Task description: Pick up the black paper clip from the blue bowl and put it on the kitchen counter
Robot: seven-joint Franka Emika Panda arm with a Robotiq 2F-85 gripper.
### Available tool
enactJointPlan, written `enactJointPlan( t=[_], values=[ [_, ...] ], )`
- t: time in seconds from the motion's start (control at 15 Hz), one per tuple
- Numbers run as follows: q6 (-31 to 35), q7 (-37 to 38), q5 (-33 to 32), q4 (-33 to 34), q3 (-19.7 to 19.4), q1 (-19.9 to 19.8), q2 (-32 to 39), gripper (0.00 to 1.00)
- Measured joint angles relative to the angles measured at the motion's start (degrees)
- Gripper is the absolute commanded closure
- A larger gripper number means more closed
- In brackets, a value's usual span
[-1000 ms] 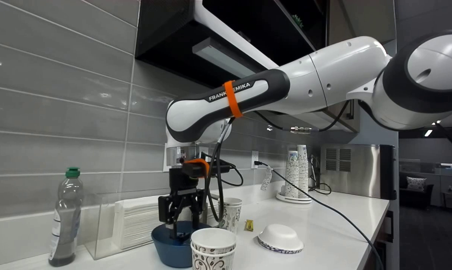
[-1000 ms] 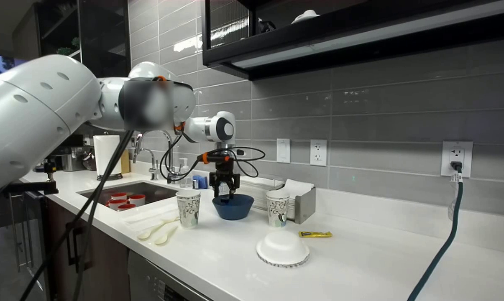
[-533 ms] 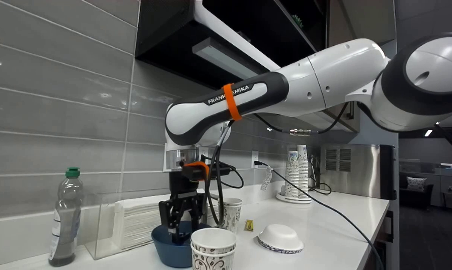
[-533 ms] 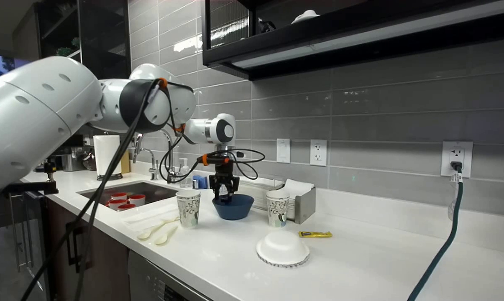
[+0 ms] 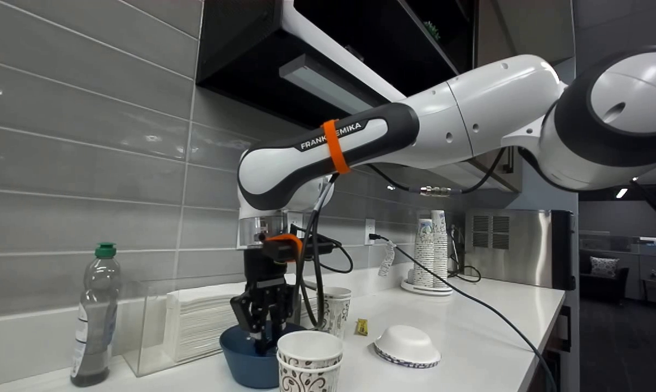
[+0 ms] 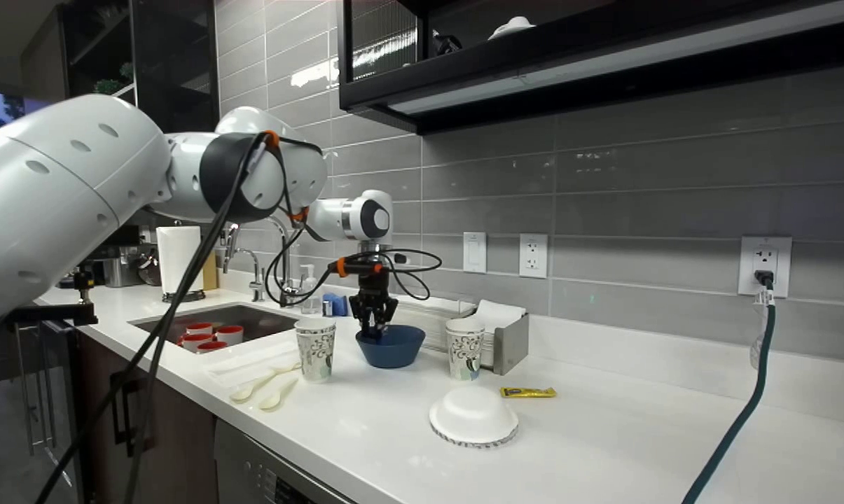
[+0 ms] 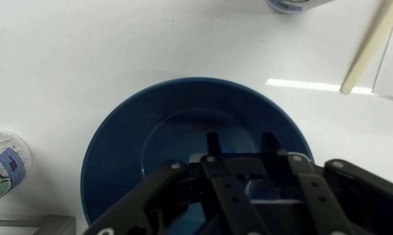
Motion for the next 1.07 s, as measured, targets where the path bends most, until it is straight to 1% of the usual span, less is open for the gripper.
enactJointPlan(
  t=[0.4, 0.67, 0.87, 1.07],
  values=[
    [0.4, 1.6, -0.1, 0.0, -0.1, 0.5, -0.4, 0.89],
    [3.5, 6.9, -0.4, -1.5, -1.0, 1.1, -3.8, 0.89],
    [6.5, 12.7, -0.3, -6.1, -2.4, 0.8, -8.7, 0.89],
    [10.9, 17.1, 0.3, -14.0, -3.5, -0.8, -13.8, 0.89]
  ],
)
